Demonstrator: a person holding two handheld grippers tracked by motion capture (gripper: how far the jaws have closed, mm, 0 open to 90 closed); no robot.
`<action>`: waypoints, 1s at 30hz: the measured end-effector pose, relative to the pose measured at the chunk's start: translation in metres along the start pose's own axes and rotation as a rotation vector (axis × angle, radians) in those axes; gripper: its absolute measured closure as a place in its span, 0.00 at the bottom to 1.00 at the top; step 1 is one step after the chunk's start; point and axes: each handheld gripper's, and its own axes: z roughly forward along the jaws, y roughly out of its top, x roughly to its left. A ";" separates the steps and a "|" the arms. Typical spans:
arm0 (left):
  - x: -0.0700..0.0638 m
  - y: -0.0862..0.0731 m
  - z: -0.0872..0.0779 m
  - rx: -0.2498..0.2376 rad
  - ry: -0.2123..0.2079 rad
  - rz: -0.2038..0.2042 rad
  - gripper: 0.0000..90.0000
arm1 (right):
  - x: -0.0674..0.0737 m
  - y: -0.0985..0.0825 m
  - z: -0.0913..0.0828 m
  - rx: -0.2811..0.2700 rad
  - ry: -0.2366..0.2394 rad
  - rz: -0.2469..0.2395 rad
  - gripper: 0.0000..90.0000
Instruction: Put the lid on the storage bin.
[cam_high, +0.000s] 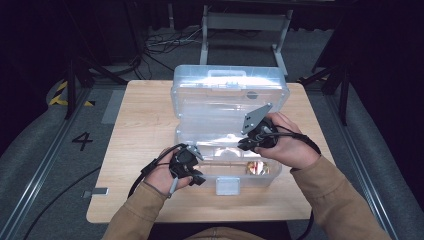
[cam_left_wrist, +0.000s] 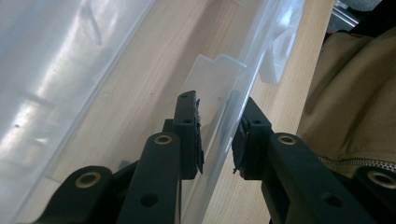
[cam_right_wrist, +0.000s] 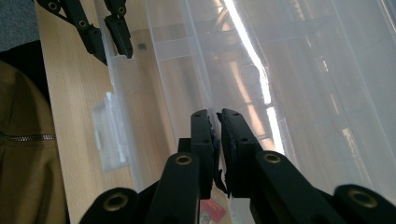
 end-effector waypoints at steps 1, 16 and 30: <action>0.000 0.000 0.000 0.000 0.000 0.000 0.82 | 0.000 0.000 0.000 0.000 0.000 0.000 0.94; -0.004 -0.006 0.000 -0.042 0.029 0.020 0.82 | 0.002 -0.005 0.001 -0.021 0.009 0.000 0.93; -0.009 -0.008 0.002 -0.009 0.076 0.035 0.74 | 0.004 -0.014 0.000 -0.061 0.016 0.035 0.85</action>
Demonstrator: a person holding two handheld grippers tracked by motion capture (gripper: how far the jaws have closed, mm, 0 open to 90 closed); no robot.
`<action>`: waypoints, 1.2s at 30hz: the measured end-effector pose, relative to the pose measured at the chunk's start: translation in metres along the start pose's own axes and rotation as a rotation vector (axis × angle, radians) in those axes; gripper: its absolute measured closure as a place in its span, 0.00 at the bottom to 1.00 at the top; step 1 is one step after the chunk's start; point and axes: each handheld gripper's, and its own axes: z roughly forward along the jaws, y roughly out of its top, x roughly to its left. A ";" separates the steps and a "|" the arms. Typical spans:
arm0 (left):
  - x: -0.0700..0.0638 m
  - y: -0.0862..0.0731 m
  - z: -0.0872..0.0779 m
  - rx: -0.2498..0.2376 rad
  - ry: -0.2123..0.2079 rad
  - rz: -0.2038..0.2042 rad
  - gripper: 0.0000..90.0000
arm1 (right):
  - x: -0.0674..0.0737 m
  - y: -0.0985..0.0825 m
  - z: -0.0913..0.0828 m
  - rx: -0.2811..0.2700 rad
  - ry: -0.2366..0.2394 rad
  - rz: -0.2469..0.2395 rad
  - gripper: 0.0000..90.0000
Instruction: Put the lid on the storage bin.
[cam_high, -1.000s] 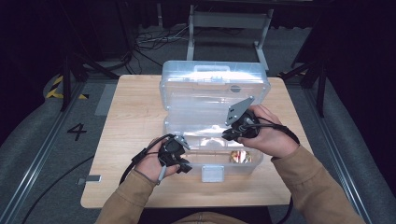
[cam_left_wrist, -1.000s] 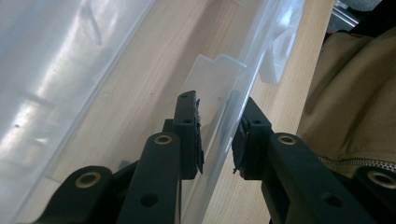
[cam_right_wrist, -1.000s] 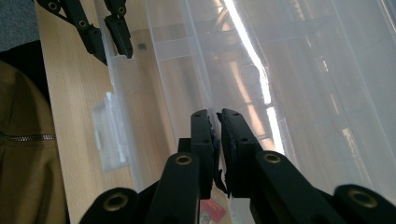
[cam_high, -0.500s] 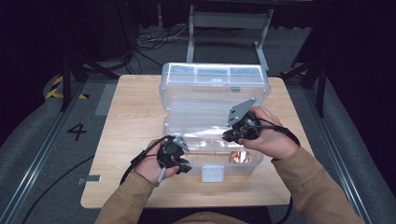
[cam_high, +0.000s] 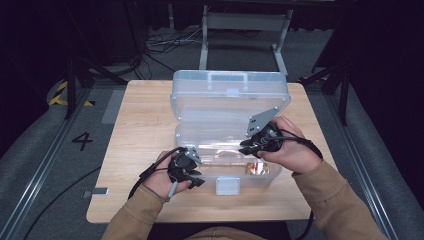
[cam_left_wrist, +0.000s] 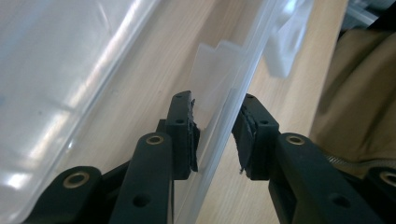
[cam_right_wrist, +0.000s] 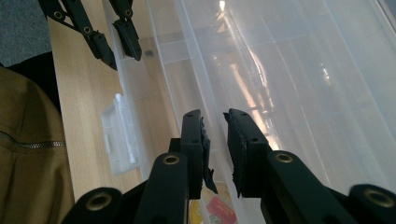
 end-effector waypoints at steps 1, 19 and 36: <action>-0.001 0.000 0.000 0.000 0.009 0.005 0.73 | 0.000 -0.001 -0.001 -0.002 0.001 0.002 0.85; -0.004 -0.003 0.001 0.008 0.026 0.016 0.67 | -0.011 -0.038 -0.048 -0.352 -0.112 0.174 0.79; -0.007 -0.009 -0.012 -0.022 0.021 -0.007 0.56 | -0.039 -0.054 -0.066 -0.591 -0.314 0.396 0.92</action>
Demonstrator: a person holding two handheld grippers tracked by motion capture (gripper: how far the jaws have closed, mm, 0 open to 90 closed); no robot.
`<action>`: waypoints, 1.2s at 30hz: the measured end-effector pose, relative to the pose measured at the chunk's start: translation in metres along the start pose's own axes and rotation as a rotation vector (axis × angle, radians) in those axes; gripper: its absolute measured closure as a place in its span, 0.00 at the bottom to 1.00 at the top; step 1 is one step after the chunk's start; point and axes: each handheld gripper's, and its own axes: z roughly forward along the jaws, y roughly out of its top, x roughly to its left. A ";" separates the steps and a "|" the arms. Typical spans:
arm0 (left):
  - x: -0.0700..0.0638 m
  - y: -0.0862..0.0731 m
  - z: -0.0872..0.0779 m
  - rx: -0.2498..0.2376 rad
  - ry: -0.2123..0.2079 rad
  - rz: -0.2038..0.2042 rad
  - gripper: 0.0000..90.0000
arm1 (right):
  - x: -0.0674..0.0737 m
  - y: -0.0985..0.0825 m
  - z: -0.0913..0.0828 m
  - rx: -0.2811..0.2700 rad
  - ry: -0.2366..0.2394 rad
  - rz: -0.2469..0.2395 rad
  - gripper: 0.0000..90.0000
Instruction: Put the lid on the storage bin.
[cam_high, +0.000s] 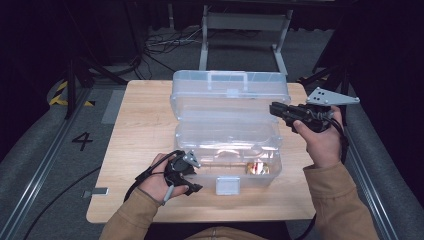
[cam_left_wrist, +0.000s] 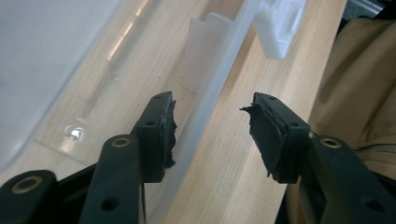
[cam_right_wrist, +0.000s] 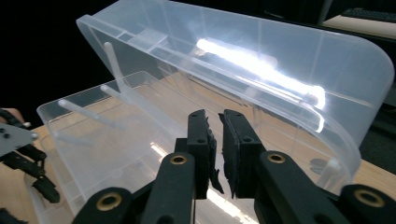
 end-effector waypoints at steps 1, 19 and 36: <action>0.000 0.000 -0.003 -0.003 -0.002 -0.001 0.56 | -0.001 0.000 0.001 -0.001 -0.007 0.008 0.93; 0.004 -0.006 -0.066 -0.250 0.019 -0.077 0.64 | -0.011 -0.005 0.004 0.014 -0.049 0.043 1.00; 0.007 0.001 -0.096 -0.557 0.165 -0.149 0.76 | -0.017 -0.007 0.005 -0.001 -0.075 0.062 1.00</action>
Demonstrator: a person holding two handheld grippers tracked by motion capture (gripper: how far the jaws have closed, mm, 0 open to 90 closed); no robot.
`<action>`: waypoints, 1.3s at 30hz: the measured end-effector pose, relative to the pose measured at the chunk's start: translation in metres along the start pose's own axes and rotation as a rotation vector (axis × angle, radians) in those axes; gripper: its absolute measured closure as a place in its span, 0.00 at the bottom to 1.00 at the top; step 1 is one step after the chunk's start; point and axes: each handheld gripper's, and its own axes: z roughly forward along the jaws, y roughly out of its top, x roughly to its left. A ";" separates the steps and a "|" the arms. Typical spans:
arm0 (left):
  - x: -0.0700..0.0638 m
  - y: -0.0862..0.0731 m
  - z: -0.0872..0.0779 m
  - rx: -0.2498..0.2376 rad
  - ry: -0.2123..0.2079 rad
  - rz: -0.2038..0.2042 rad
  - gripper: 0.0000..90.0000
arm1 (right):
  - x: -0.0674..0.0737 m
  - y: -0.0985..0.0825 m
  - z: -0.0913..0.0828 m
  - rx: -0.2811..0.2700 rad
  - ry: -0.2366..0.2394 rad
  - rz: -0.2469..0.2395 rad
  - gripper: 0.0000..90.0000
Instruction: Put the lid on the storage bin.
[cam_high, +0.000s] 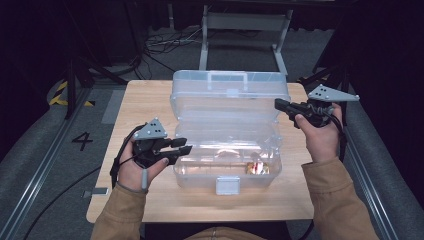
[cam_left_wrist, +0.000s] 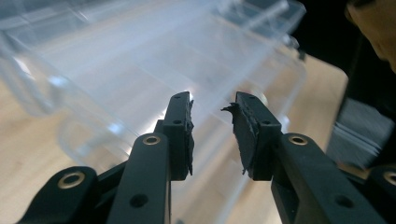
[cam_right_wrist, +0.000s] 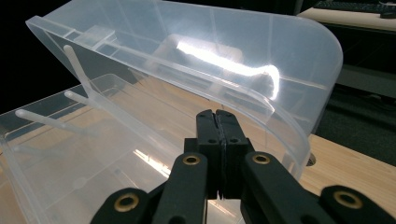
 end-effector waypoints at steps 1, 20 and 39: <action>0.000 0.001 0.000 -0.005 0.006 -0.007 0.77 | 0.000 0.000 0.000 -0.001 0.001 0.000 1.00; 0.007 0.001 0.014 0.074 0.074 -0.083 0.81 | -0.001 0.000 -0.005 -0.012 -0.006 0.003 1.00; 0.004 -0.002 0.012 0.122 0.042 -0.103 0.82 | 0.003 -0.009 -0.012 -0.005 0.014 0.001 1.00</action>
